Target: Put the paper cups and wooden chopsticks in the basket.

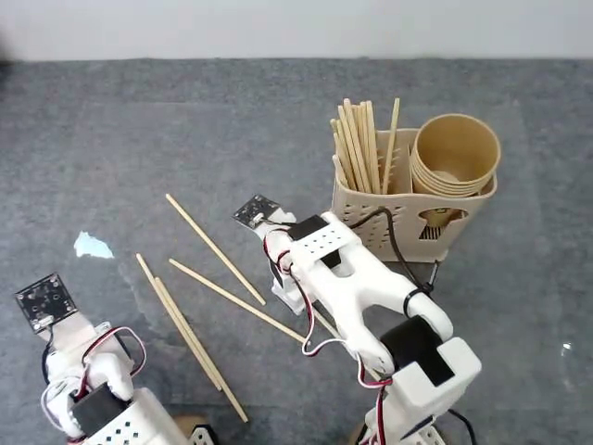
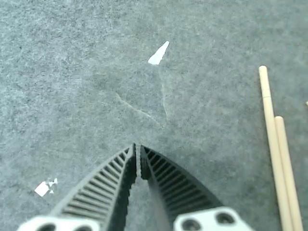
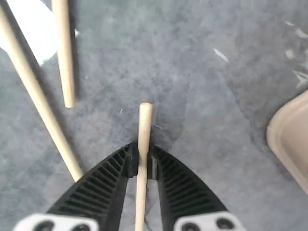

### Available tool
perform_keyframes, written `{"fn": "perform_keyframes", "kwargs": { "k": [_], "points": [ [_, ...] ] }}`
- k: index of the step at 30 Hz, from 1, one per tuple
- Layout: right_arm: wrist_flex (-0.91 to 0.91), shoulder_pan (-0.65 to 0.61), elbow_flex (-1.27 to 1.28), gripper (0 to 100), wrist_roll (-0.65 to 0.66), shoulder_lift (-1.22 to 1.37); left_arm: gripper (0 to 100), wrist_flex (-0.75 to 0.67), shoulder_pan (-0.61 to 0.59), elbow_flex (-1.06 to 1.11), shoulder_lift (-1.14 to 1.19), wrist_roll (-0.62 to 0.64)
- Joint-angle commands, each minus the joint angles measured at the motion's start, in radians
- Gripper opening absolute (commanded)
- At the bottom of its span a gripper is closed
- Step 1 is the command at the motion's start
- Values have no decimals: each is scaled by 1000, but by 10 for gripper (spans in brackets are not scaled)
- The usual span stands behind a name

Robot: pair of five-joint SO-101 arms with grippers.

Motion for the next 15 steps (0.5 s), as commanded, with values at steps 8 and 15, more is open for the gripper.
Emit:
{"fn": "perform_keyframes", "kwargs": {
  "k": [8, 15],
  "points": [
    [114, -27, -264, 8, 9, -35, 13, -23, 3, -5, -11, -11],
    [111, -77, -611, 8, 9, 38, 13, -23, 3, -5, -11, -11]
  ]
}}
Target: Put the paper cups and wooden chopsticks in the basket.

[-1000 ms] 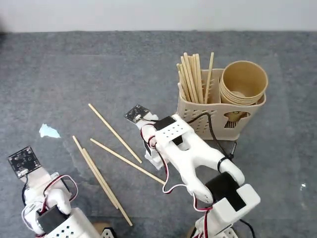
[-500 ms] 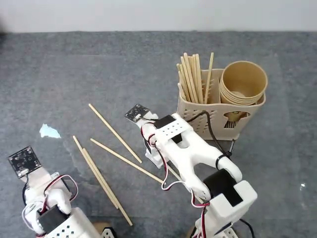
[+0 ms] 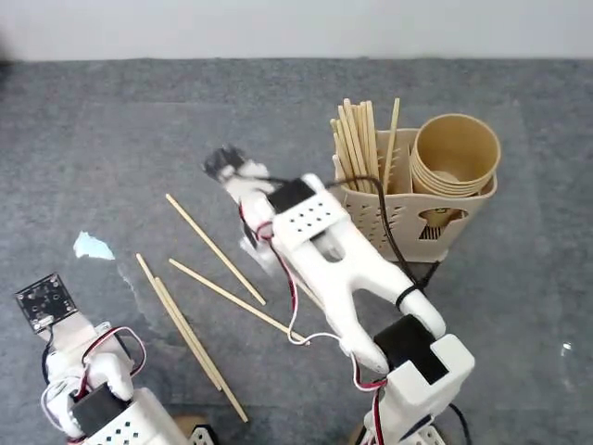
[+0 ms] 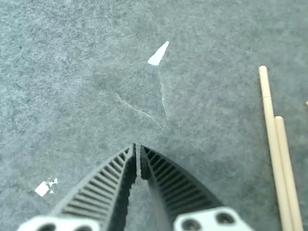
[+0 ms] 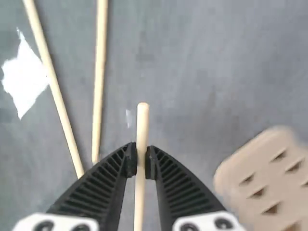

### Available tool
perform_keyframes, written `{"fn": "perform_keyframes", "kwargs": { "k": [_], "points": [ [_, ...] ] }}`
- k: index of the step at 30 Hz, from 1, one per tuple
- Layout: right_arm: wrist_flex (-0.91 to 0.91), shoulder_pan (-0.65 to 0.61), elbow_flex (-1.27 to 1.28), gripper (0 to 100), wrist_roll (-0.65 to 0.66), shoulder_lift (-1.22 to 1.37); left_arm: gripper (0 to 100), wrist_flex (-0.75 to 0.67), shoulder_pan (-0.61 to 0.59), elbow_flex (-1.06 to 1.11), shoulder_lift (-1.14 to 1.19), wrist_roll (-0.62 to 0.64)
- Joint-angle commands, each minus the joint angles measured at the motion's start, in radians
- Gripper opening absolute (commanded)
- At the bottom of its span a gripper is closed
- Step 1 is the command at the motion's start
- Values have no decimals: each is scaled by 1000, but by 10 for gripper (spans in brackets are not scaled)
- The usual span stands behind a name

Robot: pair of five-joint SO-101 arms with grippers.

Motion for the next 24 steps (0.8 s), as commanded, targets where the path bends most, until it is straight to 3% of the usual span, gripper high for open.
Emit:
{"fn": "perform_keyframes", "kwargs": {
  "k": [1, 10, 13, 16, 24],
  "points": [
    [-13, -38, -216, 9, 8, 44, 13, -23, 3, -5, -11, -11],
    [-99, -105, -540, 17, 5, 358, 13, -23, 3, -5, -11, -11],
    [-81, -108, -617, 93, 2, 441, 13, -23, 3, -5, -11, -11],
    [-2, -116, -666, 184, 2, 466, 13, -23, 3, -5, -11, -11],
    [315, -101, -764, 199, -81, 444, 13, -23, 3, -5, -11, -11]
  ]
}}
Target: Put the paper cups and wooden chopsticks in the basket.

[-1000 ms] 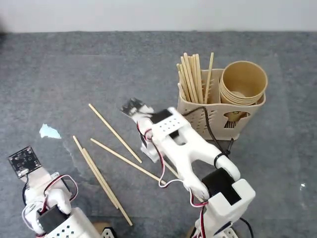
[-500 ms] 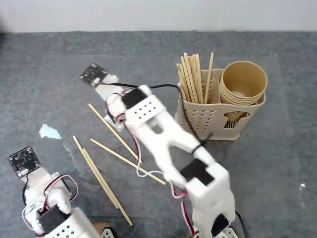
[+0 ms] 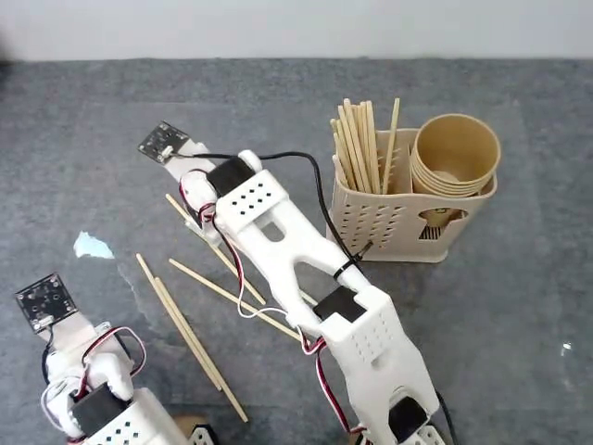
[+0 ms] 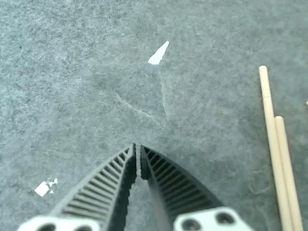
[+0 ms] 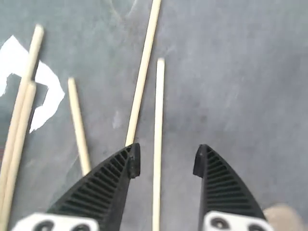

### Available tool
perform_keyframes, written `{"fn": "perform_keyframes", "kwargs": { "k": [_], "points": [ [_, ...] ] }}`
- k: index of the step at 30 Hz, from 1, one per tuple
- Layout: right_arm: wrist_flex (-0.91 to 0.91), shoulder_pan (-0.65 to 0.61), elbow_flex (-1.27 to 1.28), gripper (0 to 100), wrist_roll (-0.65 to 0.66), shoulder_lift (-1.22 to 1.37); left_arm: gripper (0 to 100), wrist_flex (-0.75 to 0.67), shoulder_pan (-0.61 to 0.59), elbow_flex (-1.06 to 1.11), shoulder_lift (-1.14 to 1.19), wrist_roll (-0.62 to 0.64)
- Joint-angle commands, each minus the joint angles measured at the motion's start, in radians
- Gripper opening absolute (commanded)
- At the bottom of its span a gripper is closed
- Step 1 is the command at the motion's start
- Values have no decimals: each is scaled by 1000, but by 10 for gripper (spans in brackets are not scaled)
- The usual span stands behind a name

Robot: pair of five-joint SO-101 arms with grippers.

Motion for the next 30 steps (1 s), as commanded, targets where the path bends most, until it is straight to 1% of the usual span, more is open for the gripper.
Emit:
{"fn": "perform_keyframes", "kwargs": {
  "k": [1, 4, 6, 8, 17, 23, 24, 26, 30],
  "points": [
    [96, 8, -58, 199, -34, -28, 13, -23, 3, -5, -11, -11],
    [110, 8, -58, 248, -37, 24, 13, -23, 3, -5, -11, -11],
    [97, 8, -61, 299, -64, 71, 13, -23, 3, -5, -11, -11],
    [74, 1, -63, 328, -86, 111, 13, -23, 3, -5, -11, -11],
    [-36, -71, -64, 329, -84, 200, 13, -23, 3, -5, -11, -11],
    [-51, -65, -64, 325, -81, 263, 13, -23, 3, -5, -11, -11],
    [-50, -65, -64, 310, -81, 274, 13, -23, 3, -5, -11, -11],
    [-50, -54, -64, 244, -78, 288, 13, -23, 3, -5, -11, -11],
    [-42, -48, -63, 116, -9, 289, 13, -23, 3, -5, -11, -11]
  ]
}}
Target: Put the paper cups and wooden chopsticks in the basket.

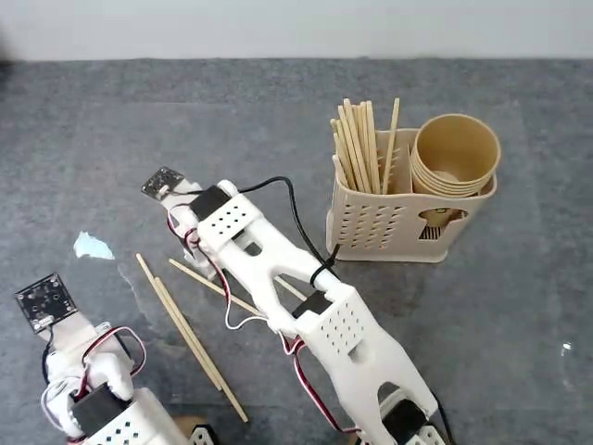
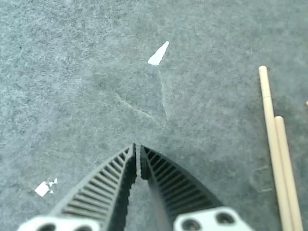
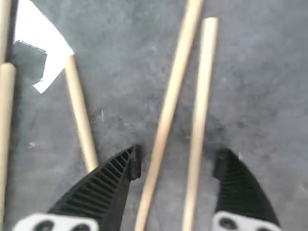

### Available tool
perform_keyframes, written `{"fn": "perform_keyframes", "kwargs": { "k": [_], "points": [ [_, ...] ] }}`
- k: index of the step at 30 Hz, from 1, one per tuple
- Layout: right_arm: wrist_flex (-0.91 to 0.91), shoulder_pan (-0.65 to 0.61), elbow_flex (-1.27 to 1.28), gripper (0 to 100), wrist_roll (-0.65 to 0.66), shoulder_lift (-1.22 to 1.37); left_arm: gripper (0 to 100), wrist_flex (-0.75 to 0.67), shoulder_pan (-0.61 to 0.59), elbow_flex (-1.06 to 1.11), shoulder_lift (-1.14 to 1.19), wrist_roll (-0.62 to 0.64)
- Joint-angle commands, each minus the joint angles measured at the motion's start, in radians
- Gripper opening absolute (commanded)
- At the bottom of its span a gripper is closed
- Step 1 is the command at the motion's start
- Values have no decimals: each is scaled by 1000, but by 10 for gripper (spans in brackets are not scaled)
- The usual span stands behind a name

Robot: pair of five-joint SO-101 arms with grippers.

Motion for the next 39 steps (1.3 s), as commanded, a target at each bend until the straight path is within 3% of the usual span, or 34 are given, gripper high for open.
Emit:
{"fn": "perform_keyframes", "kwargs": {
  "k": [1, 8, 18, 31, 39],
  "points": [
    [2, 7, -8, 98, 52, 22, 13, -23, 5, -5, -11, -11],
    [13, 22, -9, 4, 60, 22, 13, -23, 5, -5, -11, -11],
    [119, 39, -11, 8, 92, -51, 13, -23, 5, -5, -11, -11],
    [364, 76, -9, 8, 92, -417, 13, -23, 5, -5, -11, -11],
    [374, 97, 52, 8, 95, -736, 13, -23, 5, -5, -11, -11]
  ]
}}
